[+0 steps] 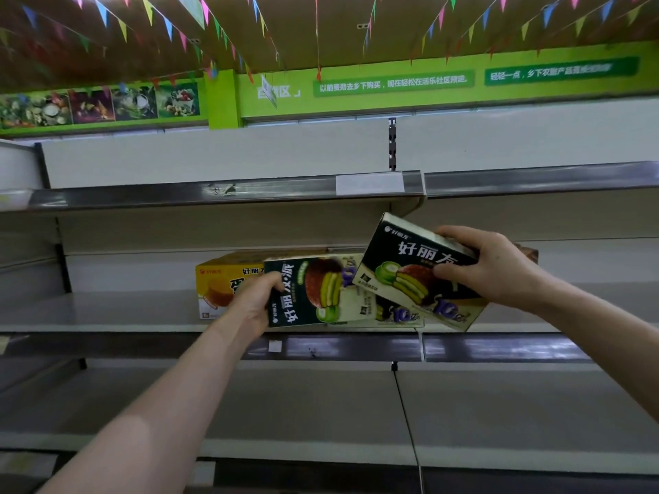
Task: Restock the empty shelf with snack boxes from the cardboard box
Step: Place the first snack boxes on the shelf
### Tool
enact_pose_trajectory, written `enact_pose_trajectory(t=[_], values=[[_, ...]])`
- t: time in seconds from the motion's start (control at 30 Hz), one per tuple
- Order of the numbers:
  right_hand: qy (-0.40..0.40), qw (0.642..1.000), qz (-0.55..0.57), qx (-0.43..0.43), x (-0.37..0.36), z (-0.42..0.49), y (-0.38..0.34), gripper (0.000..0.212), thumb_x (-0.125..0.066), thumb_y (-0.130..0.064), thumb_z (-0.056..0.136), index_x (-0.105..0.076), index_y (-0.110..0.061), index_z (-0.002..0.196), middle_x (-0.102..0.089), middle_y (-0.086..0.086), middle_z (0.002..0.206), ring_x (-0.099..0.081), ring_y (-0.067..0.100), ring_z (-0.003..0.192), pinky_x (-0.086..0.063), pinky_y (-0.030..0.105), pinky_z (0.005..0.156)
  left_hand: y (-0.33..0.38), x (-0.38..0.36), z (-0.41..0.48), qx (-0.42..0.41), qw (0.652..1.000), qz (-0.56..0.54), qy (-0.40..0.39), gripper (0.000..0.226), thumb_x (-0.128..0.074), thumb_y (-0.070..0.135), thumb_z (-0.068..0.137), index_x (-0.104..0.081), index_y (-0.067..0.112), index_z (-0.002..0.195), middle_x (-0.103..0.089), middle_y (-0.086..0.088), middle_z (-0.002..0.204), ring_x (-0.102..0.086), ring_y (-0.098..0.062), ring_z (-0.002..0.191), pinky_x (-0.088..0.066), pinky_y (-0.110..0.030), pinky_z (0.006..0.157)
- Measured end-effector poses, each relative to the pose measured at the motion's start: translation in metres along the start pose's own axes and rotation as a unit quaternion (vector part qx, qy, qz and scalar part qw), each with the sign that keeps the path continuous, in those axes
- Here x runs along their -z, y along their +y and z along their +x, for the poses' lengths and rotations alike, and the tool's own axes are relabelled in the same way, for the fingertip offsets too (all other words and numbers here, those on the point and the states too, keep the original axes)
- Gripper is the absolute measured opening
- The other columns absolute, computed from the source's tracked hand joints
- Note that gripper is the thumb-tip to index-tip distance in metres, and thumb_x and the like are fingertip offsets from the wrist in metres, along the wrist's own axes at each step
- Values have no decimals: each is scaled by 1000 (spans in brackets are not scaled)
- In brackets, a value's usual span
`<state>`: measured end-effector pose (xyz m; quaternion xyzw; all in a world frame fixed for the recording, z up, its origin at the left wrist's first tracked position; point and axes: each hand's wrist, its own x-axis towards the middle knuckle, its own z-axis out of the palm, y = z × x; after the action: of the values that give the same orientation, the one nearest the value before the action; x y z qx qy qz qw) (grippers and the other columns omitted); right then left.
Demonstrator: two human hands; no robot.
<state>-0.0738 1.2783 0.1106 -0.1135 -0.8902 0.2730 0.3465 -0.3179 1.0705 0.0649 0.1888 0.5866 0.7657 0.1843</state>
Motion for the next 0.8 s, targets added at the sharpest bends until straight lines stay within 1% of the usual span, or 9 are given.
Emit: enact_pose_trajectory(t=[0.1, 0.17, 0.23, 0.37, 0.47, 0.53, 0.6, 0.67, 0.8], values=[[-31, 998, -62, 4, -11, 1, -6, 51, -67, -21, 88, -49, -30, 135, -62, -10, 107, -65, 7, 88, -58, 31, 76, 1, 14, 4, -10, 998, -27, 54, 24, -45, -2, 72, -54, 11, 89, -61, -11, 84, -61, -28, 74, -53, -37, 65], [-37, 995, -90, 13, -20, 5, -9, 50, -66, -22, 89, -48, -30, 135, -59, -14, 103, -63, 6, 89, -56, 34, 82, 2, 22, 4, -15, 996, -38, 80, 29, -46, -2, 69, -55, 10, 94, -63, -11, 86, -63, -29, 75, -53, -37, 62], [-41, 993, -112, 21, -27, 11, -11, 48, -65, -22, 90, -49, -31, 135, -61, -13, 106, -63, 9, 92, -55, 38, 87, 3, 27, 0, -18, 994, -41, 96, 31, -46, -1, 68, -55, 10, 96, -63, -12, 88, -63, -29, 74, -53, -38, 61], [-58, 986, -151, 33, -42, 21, -9, 50, -66, -26, 89, -48, -36, 134, -65, -5, 115, -62, 18, 101, -47, 48, 96, 5, 36, -9, -29, 989, -51, 139, 20, -43, -3, 73, -53, 12, 81, -61, -12, 82, -61, -28, 70, -52, -40, 67], [-53, 986, -156, 37, -51, 24, -9, 54, -67, -28, 88, -45, -36, 137, -64, -3, 121, -60, 22, 107, -43, 50, 99, 4, 44, -14, -26, 986, -51, 159, 19, -43, -1, 72, -55, 12, 82, -62, -14, 85, -62, -31, 73, -53, -44, 72], [-50, 976, -207, 48, -55, 26, -9, 54, -65, -30, 89, -43, -36, 138, -59, -2, 128, -54, 24, 115, -37, 49, 103, 6, 50, -17, -24, 983, -63, 171, 19, -42, 0, 75, -55, 11, 82, -62, -14, 85, -61, -31, 72, -53, -46, 77], [-58, 956, -282, 55, -58, 28, -9, 56, -62, -33, 91, -39, -37, 141, -51, 0, 136, -44, 25, 126, -28, 43, 108, 11, 56, -18, -27, 981, -79, 176, 20, -41, 0, 76, -56, 11, 83, -62, -15, 86, -61, -31, 73, -52, -46, 79], [-68, 950, -301, 53, -63, 29, -8, 57, -60, -34, 92, -37, -36, 143, -47, 2, 139, -39, 24, 130, -23, 41, 109, 15, 60, -22, -28, 981, -86, 170, 20, -40, -1, 78, -55, 10, 83, -62, -16, 86, -61, -31, 74, -52, -46, 77], [-68, 949, -300, 72, -81, 35, -3, 58, -61, -36, 91, -39, -32, 144, -43, 6, 135, -37, 26, 126, -30, 39, 106, 21, 56, -27, -16, 990, -87, 112, 20, -37, 0, 79, -53, 11, 82, -61, -13, 84, -60, -30, 78, -50, -46, 84]])
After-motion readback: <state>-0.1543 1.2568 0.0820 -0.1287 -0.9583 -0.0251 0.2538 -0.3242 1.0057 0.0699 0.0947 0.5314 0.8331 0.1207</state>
